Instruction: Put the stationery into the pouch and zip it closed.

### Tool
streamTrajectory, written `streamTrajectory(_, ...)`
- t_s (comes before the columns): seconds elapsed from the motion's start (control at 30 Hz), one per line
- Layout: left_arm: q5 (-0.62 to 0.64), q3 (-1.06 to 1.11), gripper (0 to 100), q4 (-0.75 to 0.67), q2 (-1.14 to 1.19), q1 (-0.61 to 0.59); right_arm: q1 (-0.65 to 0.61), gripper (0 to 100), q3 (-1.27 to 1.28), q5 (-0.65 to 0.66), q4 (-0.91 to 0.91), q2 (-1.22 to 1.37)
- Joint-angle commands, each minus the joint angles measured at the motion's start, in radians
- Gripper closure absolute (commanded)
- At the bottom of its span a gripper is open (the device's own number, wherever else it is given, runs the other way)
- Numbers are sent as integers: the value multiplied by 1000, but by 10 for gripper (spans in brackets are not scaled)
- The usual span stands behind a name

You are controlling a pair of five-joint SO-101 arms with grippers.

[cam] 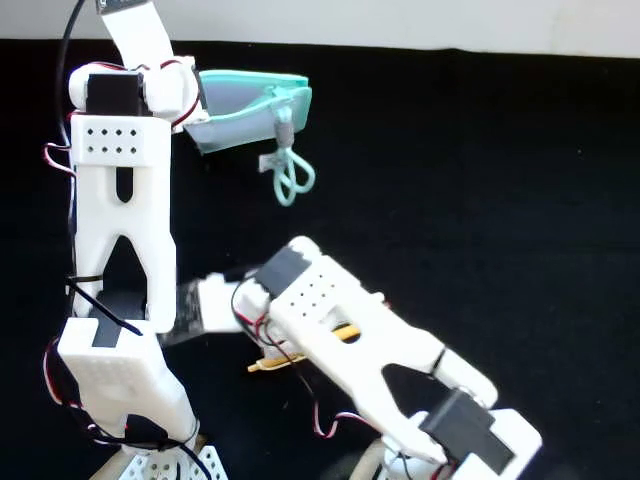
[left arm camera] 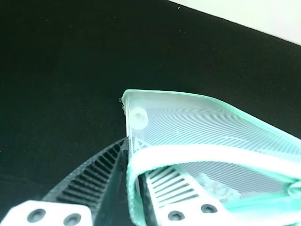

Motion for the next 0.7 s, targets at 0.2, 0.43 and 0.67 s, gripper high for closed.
streamTrajectory(0.2, -6, -4, 993, -5, 1, -12, -19, 678, -4, 207, 42, 125)
streamTrajectory(0.43, -6, -4, 993, -5, 1, -13, -15, 707, -35, 222, -24, 243)
streamTrajectory(0.67, -6, -4, 993, 9, 1, -13, -15, 921, -39, 222, -59, 269)
